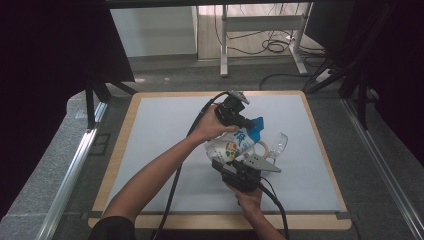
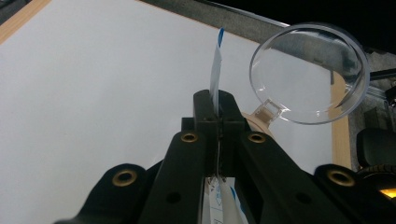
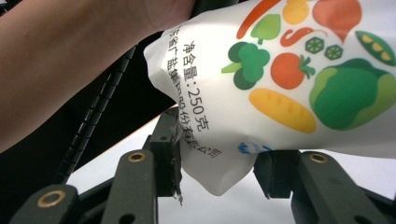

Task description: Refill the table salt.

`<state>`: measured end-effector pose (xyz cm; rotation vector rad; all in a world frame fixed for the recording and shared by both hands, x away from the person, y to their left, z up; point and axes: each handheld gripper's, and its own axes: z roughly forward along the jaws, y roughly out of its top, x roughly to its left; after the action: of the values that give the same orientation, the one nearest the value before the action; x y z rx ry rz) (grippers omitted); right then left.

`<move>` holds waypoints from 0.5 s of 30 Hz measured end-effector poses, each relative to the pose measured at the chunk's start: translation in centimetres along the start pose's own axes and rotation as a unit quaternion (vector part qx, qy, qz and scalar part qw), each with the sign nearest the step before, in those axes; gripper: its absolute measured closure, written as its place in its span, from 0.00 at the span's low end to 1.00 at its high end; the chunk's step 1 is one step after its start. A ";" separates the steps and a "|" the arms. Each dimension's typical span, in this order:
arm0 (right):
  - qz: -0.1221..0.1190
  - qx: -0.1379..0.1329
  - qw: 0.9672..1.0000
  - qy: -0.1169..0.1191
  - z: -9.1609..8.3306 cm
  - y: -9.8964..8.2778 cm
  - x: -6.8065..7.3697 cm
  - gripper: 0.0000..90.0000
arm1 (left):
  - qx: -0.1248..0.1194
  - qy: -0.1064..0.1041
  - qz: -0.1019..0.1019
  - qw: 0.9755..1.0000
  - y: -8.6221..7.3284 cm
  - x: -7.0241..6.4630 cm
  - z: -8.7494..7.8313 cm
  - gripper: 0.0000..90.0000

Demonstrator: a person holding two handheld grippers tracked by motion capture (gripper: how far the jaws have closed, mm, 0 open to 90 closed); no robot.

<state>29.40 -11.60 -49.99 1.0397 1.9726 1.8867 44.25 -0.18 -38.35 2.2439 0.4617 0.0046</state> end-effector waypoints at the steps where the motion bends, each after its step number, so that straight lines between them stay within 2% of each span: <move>1: 0.000 0.000 1.000 0.000 0.0 0.0 0.0 0.63 | 0.000 0.000 0.000 1.000 0.0 0.0 0.0 1.00; 15: -0.002 -0.006 1.000 0.004 -0.2 0.1 0.0 0.64 | -0.002 -0.003 0.001 1.000 0.2 0.0 -0.2 1.00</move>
<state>29.30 -11.76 -49.86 1.0259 1.9640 1.9014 44.25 -0.17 -38.12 2.2403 0.4554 0.0012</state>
